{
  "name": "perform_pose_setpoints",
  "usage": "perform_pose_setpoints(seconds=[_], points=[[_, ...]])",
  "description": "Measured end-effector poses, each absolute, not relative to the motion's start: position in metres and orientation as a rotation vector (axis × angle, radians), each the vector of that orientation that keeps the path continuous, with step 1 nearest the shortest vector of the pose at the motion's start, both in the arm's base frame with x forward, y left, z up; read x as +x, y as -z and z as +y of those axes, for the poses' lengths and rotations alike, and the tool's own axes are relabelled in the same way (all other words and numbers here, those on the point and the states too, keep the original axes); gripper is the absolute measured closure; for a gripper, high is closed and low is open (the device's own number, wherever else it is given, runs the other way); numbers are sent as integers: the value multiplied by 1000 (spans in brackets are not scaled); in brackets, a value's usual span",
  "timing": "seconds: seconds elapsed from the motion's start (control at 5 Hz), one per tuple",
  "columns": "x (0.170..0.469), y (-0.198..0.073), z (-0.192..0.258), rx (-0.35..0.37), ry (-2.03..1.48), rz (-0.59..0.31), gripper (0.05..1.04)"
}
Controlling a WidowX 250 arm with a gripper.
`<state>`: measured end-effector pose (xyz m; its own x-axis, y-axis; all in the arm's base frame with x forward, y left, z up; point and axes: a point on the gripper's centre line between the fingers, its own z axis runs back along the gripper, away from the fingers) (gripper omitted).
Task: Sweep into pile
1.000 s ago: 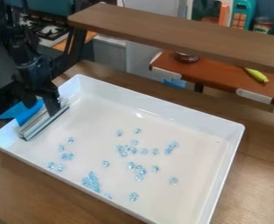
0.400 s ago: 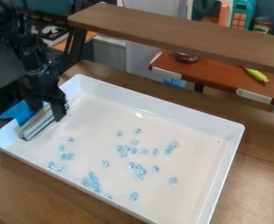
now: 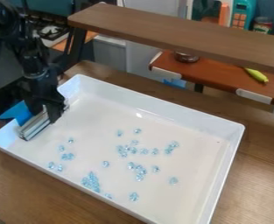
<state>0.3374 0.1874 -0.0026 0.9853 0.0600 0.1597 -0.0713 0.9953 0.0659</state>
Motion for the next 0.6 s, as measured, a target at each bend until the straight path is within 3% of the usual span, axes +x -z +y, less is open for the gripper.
perform_pose_setpoints(seconds=[0.2,0.6], points=[[332,6,180,53,-43,-130,706],[318,9,156,5,11,-88,734]])
